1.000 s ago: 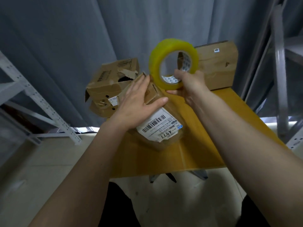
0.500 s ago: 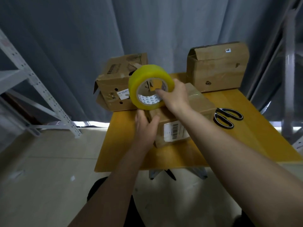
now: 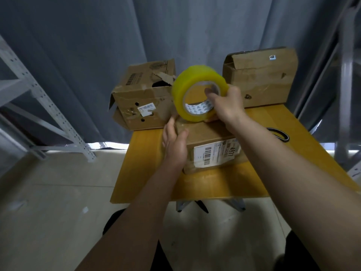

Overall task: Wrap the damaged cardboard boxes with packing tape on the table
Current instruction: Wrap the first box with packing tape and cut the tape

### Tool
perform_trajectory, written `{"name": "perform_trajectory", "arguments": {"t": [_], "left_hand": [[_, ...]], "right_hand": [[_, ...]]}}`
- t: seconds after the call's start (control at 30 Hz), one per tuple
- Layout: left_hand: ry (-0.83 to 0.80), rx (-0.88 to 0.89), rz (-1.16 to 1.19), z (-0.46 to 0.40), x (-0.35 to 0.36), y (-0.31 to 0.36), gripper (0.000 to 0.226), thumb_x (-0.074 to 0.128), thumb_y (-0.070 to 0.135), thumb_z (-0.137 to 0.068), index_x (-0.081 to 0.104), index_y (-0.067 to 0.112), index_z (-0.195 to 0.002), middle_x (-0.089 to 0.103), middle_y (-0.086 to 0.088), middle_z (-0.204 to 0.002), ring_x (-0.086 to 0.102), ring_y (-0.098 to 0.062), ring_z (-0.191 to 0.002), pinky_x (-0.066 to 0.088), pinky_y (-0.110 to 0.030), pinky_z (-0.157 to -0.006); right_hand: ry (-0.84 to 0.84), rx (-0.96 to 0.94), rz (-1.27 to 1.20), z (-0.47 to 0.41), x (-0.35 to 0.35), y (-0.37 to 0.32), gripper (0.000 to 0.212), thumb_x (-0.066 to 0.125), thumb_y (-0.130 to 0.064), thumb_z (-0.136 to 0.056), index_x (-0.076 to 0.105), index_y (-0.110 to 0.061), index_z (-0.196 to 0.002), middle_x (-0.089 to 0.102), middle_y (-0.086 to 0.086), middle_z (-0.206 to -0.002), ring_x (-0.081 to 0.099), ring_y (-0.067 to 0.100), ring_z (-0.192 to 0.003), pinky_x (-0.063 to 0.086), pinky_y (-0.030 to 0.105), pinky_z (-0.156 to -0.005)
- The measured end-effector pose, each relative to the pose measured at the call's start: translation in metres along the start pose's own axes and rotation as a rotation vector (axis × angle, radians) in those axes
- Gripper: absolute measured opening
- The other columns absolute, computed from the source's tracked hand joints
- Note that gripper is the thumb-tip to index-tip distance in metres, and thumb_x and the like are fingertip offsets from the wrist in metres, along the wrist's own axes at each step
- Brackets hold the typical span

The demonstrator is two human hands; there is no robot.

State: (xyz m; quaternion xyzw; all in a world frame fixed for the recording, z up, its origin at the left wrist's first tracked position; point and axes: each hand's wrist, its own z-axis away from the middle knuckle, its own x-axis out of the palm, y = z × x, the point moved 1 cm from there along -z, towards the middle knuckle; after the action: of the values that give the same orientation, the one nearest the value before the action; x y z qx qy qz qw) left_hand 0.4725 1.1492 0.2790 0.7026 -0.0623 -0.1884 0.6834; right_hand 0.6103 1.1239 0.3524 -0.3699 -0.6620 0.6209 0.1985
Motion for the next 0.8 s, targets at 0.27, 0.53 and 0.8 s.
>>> {"name": "perform_trajectory", "arguments": {"t": [0.27,0.53,0.8], "left_hand": [[-0.036,0.031,-0.019,0.001,0.001,0.001,0.044,0.046,0.04,-0.09,0.036,0.054,-0.131,0.032,-0.005,-0.15,0.033,-0.027,-0.136,0.028,-0.052,-0.113],[-0.005,0.216,-0.869,-0.013,0.001,0.02,0.06,0.035,0.029,-0.099,0.016,0.022,-0.155,0.0,-0.01,-0.164,-0.008,-0.027,-0.15,-0.005,-0.048,-0.121],[-0.171,0.326,-1.231,-0.013,0.035,0.035,0.086,0.015,0.065,-0.097,-0.007,0.003,-0.153,-0.005,-0.011,-0.163,-0.004,-0.021,-0.151,-0.003,-0.035,-0.121]], "right_hand": [[0.153,0.001,0.191,-0.018,-0.061,0.01,0.028,0.066,-0.033,-0.087,0.068,-0.01,-0.104,0.069,0.01,-0.104,0.064,0.027,-0.099,0.051,0.048,-0.091],[0.198,0.126,0.121,-0.014,-0.06,0.027,0.039,0.076,-0.036,-0.079,0.068,-0.006,-0.103,0.07,0.012,-0.104,0.066,0.027,-0.096,0.053,0.043,-0.089],[0.194,-0.023,0.263,-0.013,-0.059,0.027,0.032,0.056,-0.032,-0.094,0.065,-0.006,-0.11,0.068,0.012,-0.109,0.061,0.03,-0.105,0.048,0.043,-0.093]]}}
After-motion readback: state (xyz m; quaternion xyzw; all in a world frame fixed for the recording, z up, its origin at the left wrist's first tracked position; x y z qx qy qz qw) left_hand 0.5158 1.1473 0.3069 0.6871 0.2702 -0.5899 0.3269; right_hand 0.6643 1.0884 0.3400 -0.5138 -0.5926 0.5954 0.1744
